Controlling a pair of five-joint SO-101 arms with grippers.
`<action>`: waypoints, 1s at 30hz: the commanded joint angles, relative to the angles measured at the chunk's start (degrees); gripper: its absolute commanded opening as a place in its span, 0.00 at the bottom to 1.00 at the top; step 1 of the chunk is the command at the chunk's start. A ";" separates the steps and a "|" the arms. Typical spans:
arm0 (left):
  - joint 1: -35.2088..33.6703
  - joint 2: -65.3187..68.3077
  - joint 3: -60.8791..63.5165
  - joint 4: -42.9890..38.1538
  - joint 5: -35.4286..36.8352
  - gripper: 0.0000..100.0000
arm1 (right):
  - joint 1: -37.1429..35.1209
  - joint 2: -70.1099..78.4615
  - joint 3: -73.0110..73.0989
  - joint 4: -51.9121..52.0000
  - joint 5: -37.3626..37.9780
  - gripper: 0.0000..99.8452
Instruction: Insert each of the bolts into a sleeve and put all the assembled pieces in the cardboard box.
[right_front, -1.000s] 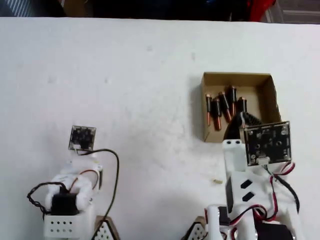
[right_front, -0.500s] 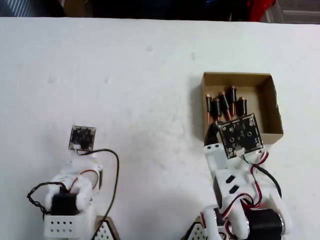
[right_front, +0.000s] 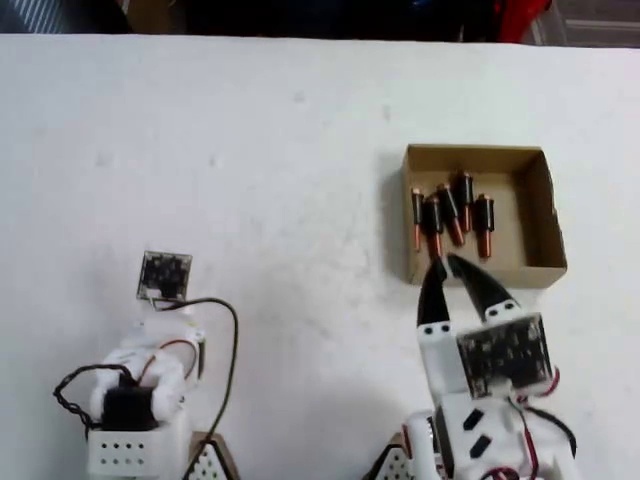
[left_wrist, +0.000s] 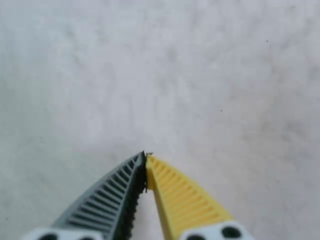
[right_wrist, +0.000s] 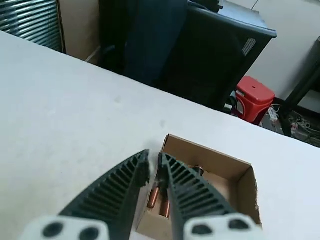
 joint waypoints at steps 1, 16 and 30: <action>-0.22 -0.57 -0.18 0.53 -0.26 0.02 | -0.40 -2.24 -0.18 0.57 0.70 0.02; -0.22 -0.57 -0.18 0.53 -0.26 0.02 | -0.31 -7.25 -0.18 4.53 0.44 0.02; -0.22 -0.57 -0.18 0.53 -0.26 0.02 | -0.31 -7.25 17.32 -4.97 0.79 0.02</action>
